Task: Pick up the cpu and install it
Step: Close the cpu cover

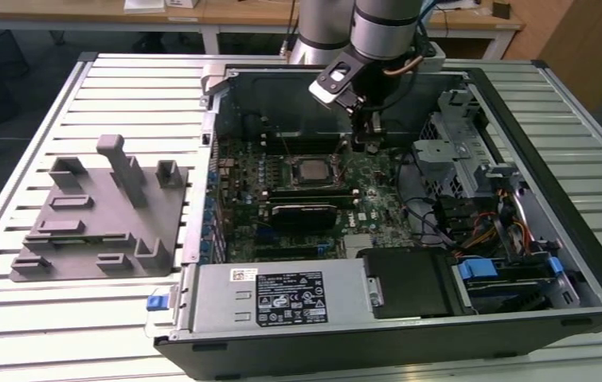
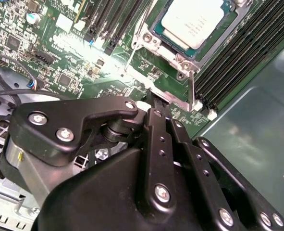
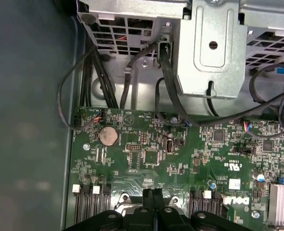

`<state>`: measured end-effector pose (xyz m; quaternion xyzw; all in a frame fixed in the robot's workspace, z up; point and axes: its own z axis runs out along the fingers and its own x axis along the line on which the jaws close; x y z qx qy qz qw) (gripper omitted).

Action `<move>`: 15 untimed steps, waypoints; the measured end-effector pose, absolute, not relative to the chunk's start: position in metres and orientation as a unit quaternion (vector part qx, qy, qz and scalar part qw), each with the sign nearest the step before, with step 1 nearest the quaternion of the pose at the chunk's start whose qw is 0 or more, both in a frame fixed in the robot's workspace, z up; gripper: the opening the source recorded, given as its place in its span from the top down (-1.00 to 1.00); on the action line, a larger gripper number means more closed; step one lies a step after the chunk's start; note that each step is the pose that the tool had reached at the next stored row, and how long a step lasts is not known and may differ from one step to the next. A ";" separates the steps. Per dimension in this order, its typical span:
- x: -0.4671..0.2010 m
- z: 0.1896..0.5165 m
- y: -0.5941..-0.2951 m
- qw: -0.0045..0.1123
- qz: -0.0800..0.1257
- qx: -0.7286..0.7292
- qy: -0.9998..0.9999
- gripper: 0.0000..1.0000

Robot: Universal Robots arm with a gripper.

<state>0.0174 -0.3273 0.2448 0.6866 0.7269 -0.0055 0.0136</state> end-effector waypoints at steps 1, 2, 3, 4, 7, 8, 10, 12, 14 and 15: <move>0.017 0.245 -0.327 0.014 -0.006 0.687 0.727 0.79; 0.017 0.246 -0.327 0.014 -0.006 0.687 0.727 0.79; 0.016 0.247 -0.327 0.014 -0.006 0.687 0.727 0.79; 0.015 0.247 -0.327 0.013 -0.005 0.687 0.727 0.79; 0.012 0.247 -0.327 0.013 -0.005 0.687 0.727 0.79; 0.010 0.247 -0.327 0.014 -0.006 0.687 0.727 0.79; 0.007 0.247 -0.327 0.014 -0.006 0.687 0.727 0.79; 0.004 0.247 -0.327 0.014 -0.006 0.687 0.727 0.79; 0.001 0.247 -0.327 0.014 -0.006 0.687 0.727 0.79; -0.001 0.247 -0.327 0.014 -0.006 0.687 0.727 0.79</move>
